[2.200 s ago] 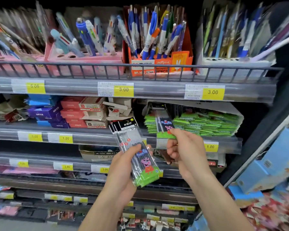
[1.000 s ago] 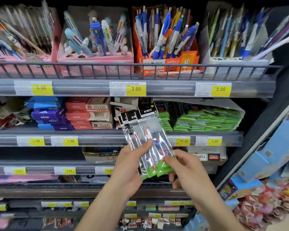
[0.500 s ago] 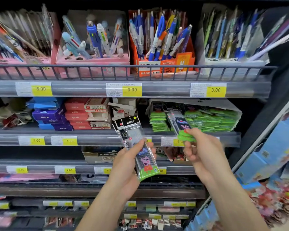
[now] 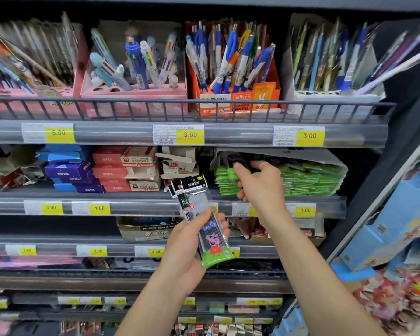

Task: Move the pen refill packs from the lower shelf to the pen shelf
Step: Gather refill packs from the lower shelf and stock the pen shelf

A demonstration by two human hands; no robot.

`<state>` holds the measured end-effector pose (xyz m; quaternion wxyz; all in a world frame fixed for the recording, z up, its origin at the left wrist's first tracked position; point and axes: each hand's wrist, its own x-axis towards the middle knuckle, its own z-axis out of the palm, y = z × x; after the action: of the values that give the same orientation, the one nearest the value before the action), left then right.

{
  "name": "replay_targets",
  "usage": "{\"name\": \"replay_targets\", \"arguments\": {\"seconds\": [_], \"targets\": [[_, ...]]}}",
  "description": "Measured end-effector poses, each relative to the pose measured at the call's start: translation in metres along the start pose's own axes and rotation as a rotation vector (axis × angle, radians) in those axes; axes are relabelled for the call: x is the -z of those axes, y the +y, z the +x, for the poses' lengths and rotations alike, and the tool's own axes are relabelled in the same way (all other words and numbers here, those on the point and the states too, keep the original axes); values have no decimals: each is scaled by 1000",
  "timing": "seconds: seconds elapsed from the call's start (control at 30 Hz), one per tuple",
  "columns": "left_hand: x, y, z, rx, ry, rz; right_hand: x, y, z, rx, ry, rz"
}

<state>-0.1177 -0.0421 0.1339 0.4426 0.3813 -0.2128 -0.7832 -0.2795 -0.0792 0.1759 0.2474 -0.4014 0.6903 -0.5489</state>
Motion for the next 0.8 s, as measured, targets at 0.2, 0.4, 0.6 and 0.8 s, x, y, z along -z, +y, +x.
{"name": "replay_targets", "arguments": {"seconds": [0.2,0.4,0.6,0.8], "targets": [[3,7,-4,10,22,-60,11,20,-14,187,-70,-199],[0,14,-11,30,-17,-110,2,11,5,364,-36,-402],[1,17,-15,32,-32,-112,-3,13,15,458,15,-597],[6,15,-16,32,-34,-108,-8,8,15,421,36,-514]]}}
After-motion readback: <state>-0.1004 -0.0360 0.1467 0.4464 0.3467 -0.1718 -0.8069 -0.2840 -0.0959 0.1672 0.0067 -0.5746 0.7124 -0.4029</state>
